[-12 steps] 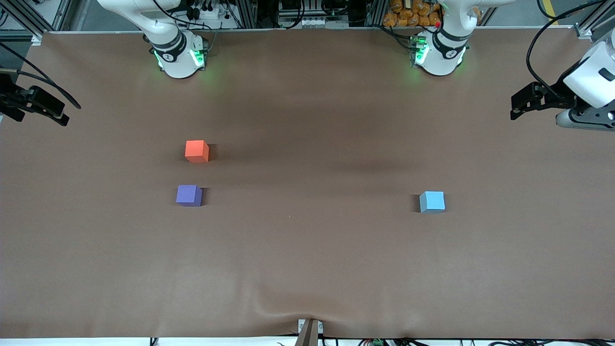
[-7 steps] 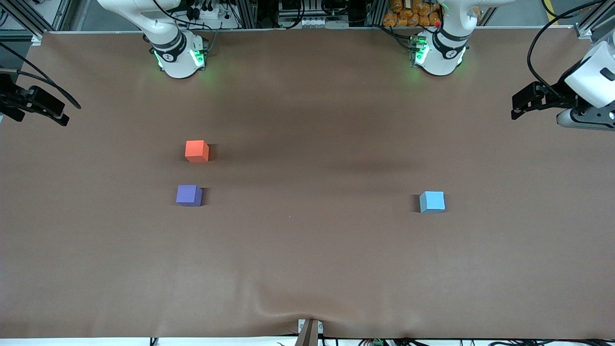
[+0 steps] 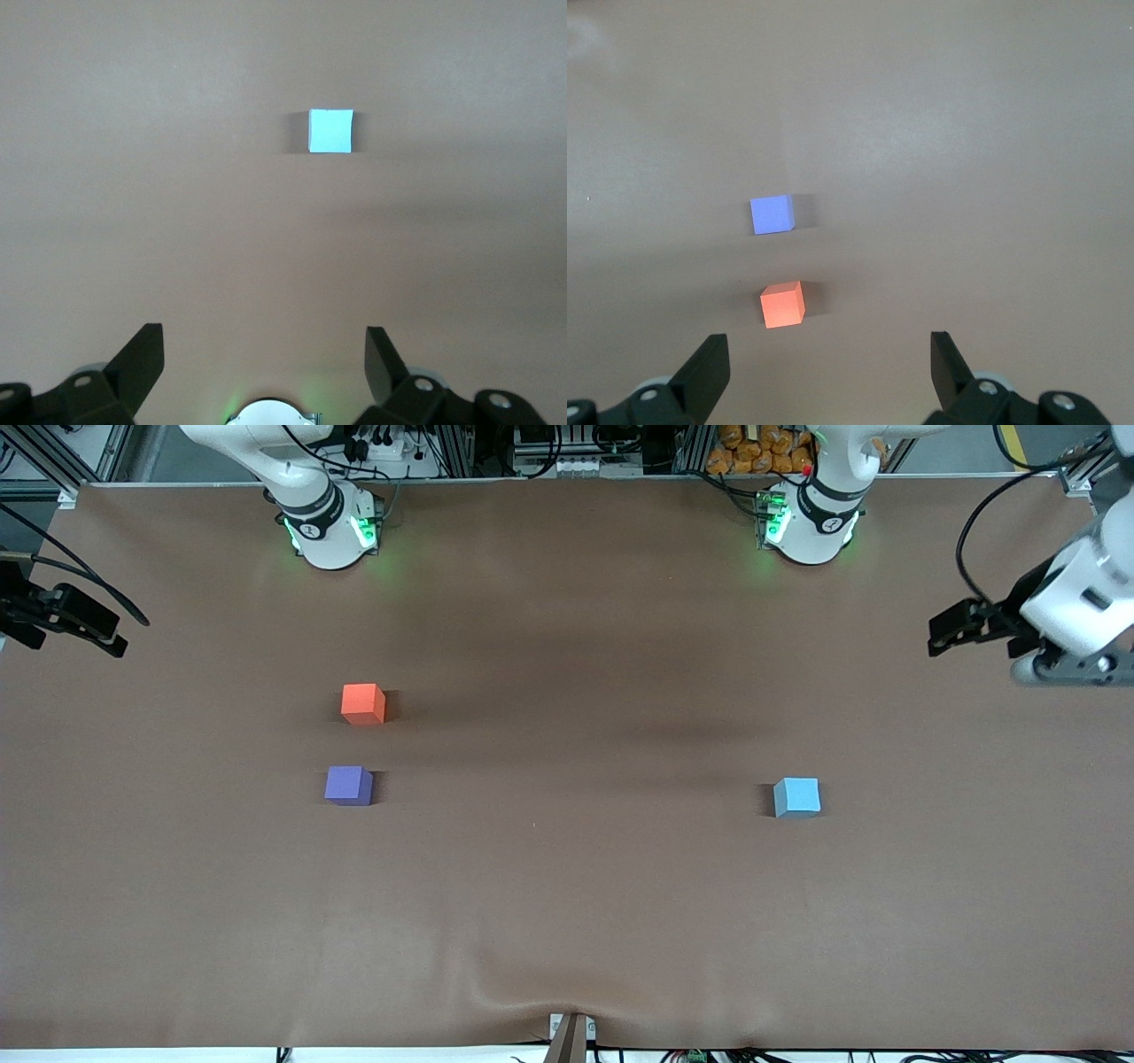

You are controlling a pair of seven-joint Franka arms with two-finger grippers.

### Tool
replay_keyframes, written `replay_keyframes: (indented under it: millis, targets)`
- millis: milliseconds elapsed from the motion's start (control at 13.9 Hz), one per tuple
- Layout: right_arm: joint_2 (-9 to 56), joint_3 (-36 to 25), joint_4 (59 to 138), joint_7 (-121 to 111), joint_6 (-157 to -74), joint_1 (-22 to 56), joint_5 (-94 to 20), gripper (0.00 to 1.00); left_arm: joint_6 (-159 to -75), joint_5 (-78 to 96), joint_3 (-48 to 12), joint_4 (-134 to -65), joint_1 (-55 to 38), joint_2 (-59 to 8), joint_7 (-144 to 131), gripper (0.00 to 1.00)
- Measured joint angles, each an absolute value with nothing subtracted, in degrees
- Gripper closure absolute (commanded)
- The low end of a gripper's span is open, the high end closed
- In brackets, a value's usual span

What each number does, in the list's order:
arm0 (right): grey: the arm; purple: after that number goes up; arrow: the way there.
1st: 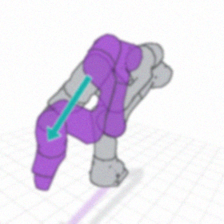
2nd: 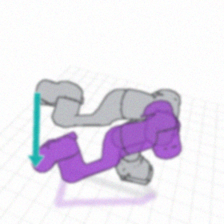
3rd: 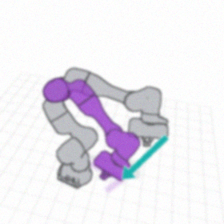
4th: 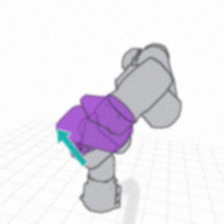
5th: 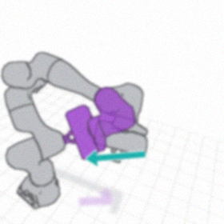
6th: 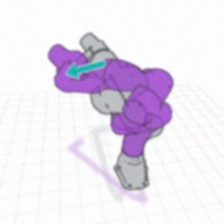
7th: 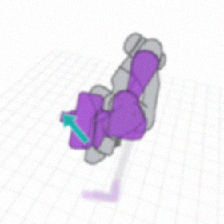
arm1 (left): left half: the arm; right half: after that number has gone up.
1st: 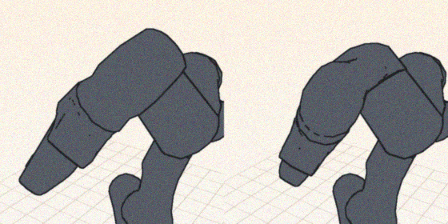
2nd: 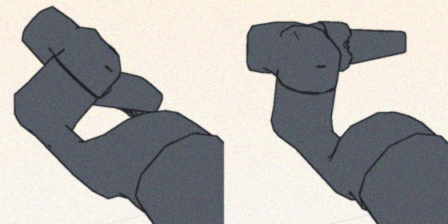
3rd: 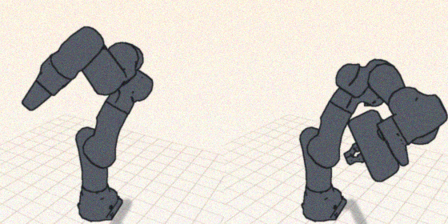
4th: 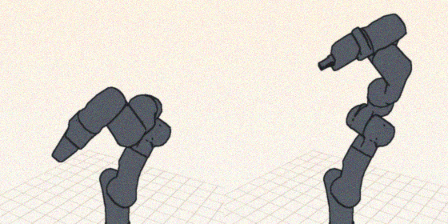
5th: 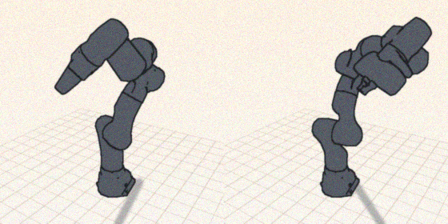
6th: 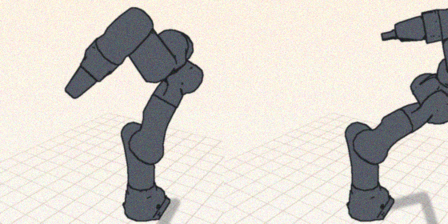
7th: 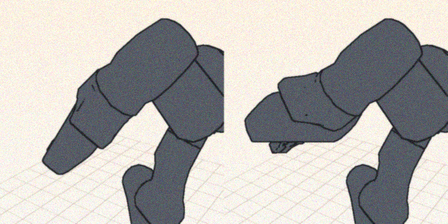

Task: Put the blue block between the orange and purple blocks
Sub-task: 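Reach the left gripper down to the light-blue block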

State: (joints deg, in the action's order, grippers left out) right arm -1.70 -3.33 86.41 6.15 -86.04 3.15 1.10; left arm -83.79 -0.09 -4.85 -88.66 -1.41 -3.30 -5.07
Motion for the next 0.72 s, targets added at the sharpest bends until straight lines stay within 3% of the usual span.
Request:
replay_keyframes:
  millis: [721]
  targets:
    - [-1.6, -3.3, 86.4, 6.2, -86.0, 3.2, 1.1, 0.00, -109.5, -0.1, -5.2, -88.8, -3.2, -28.3, -14.5, 0.00]
